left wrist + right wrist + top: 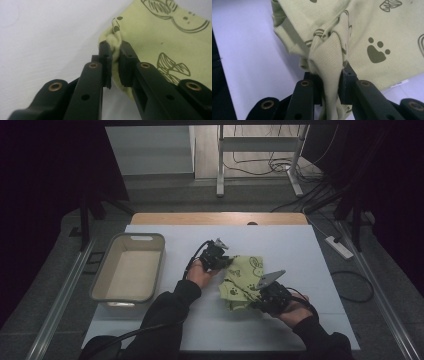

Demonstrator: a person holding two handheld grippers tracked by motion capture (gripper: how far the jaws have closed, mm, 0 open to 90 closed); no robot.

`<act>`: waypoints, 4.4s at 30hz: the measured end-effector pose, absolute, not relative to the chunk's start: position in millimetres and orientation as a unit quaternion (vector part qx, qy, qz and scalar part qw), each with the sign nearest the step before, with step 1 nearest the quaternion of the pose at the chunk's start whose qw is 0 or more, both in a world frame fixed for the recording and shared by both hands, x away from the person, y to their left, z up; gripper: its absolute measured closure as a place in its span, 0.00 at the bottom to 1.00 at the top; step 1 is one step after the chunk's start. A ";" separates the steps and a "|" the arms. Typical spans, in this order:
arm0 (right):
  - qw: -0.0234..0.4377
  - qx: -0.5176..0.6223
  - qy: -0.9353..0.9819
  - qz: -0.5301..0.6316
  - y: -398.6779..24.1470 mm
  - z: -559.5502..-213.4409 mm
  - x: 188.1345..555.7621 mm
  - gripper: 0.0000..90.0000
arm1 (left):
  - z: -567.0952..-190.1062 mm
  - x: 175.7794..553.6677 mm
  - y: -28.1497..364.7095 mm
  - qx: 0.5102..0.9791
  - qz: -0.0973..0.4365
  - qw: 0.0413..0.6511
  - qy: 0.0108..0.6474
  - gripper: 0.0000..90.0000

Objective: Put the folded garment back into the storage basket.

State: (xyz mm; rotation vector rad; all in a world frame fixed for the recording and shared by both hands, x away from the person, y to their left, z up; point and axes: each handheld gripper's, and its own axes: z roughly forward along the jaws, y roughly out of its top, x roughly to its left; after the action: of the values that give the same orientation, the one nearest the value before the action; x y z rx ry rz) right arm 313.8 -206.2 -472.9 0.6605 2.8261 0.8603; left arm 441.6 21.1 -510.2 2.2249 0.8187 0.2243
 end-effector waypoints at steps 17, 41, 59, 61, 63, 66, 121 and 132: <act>0.064 0.204 0.925 0.312 -192.1 -447.8 309.8 0.86 | -481.0 436.7 40.8 0.859 0.105 0.388 0.316 0.91; 0.071 0.176 0.923 0.335 -153.8 -423.4 310.8 0.86 | -444.6 428.9 84.9 0.847 0.133 0.393 0.332 0.91; 0.073 0.158 0.921 0.347 -122.3 -412.4 316.8 0.86 | -426.6 426.7 121.3 0.837 0.148 0.394 0.349 0.91; 0.073 0.156 0.922 0.348 -118.5 -411.7 317.6 0.86 | -425.6 426.4 125.5 0.836 0.149 0.393 0.351 0.91; 0.073 0.153 0.922 0.347 -114.9 -410.7 318.7 0.86 | -425.1 426.3 127.6 0.836 0.151 0.393 0.352 0.91; 0.071 0.150 0.923 0.348 -109.3 -409.9 320.4 0.86 | -423.5 425.7 133.9 0.834 0.154 0.392 0.356 0.91; 0.064 0.090 0.925 0.363 -6.0 -401.3 338.9 0.86 | -407.9 419.0 239.6 0.794 0.188 0.392 0.424 0.91; 0.066 0.079 0.924 0.367 19.0 -399.2 340.3 0.86 | -405.7 416.6 264.6 0.784 0.191 0.395 0.439 0.91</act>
State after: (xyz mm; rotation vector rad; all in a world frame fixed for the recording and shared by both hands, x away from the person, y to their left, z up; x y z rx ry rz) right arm 340.3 19.0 -399.2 0.2395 2.7880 1.1068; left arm 416.6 264.6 -405.7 1.9869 1.1127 0.4851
